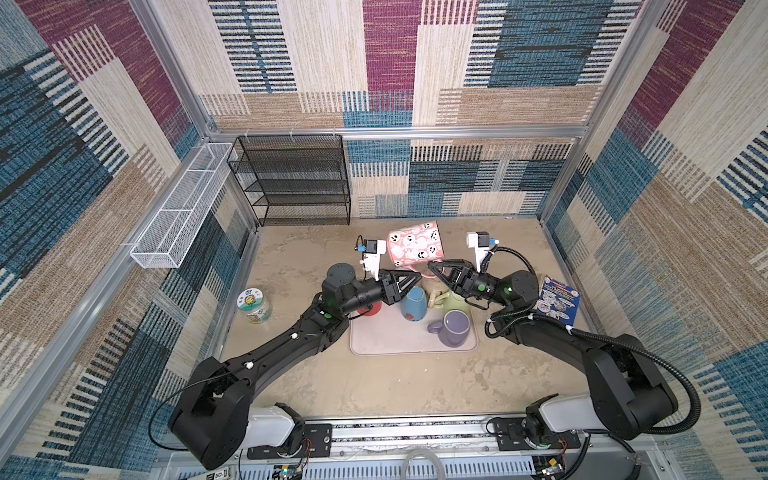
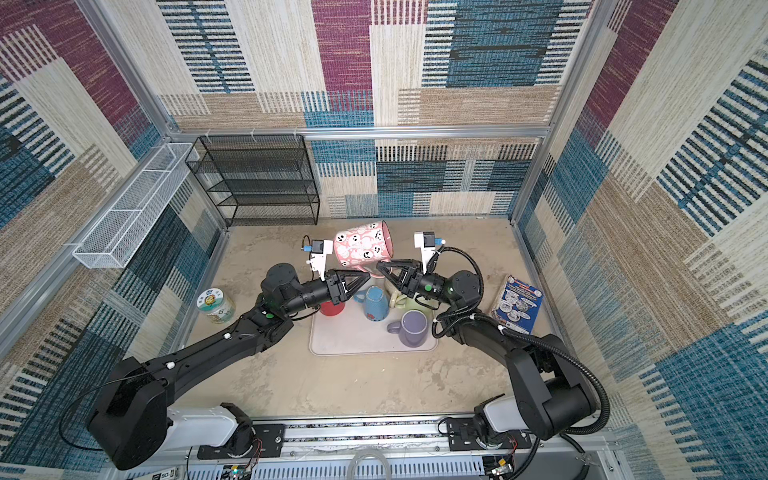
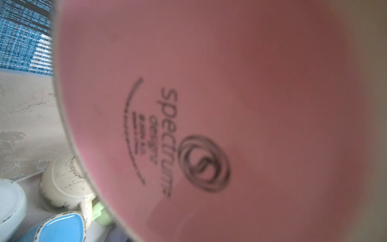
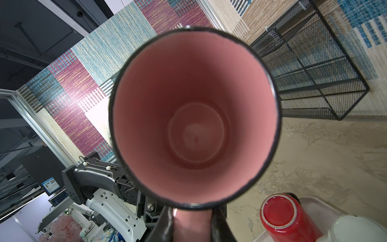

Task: Turn the mug right side up
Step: Place the mug at the top-right of the table.

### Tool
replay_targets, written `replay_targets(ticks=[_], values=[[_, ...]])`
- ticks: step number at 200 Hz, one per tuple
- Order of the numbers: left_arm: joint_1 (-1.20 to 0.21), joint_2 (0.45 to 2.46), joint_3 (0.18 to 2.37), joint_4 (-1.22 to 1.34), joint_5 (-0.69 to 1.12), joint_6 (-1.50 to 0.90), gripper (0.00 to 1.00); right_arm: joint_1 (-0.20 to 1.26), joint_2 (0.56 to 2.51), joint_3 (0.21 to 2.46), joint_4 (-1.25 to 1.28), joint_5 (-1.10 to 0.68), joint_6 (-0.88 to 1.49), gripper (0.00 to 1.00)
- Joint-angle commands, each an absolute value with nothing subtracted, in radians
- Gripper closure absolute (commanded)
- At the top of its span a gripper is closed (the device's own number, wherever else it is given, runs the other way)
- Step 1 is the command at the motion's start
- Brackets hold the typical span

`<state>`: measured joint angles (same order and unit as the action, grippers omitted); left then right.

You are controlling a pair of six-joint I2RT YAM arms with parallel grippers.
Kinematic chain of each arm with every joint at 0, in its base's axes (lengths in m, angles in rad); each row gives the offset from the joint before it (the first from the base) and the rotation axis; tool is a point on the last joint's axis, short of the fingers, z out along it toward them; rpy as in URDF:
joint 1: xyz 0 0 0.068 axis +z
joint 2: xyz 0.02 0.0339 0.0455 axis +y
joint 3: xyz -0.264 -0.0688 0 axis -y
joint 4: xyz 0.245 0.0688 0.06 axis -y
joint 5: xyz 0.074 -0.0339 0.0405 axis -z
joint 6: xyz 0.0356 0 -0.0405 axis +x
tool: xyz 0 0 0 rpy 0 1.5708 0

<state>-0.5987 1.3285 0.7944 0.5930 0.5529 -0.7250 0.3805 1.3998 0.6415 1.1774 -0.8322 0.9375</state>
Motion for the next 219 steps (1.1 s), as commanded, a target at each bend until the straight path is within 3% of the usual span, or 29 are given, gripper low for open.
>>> replay_targets(ticks=[1,130,151,156,172,219], values=[[-0.598,1.325,0.797,0.546,0.534,-0.680,0.55,0.383,1.393,0.648,1.289,-0.813,0.917,1.00],[-0.597,1.199,0.806,0.293,0.457,-0.556,0.53,0.380,1.320,0.660,1.044,-0.753,0.739,1.00],[-0.597,1.173,0.817,0.202,0.425,-0.527,0.48,0.381,1.306,0.667,0.988,-0.731,0.704,1.00],[-0.597,1.167,0.819,0.184,0.417,-0.521,0.42,0.382,1.304,0.669,0.976,-0.727,0.698,1.00],[-0.594,1.144,0.818,0.137,0.390,-0.505,0.35,0.372,1.301,0.673,0.952,-0.722,0.688,1.00],[-0.589,1.091,0.843,-0.014,0.348,-0.459,0.26,0.355,1.273,0.680,0.850,-0.692,0.622,1.00]])
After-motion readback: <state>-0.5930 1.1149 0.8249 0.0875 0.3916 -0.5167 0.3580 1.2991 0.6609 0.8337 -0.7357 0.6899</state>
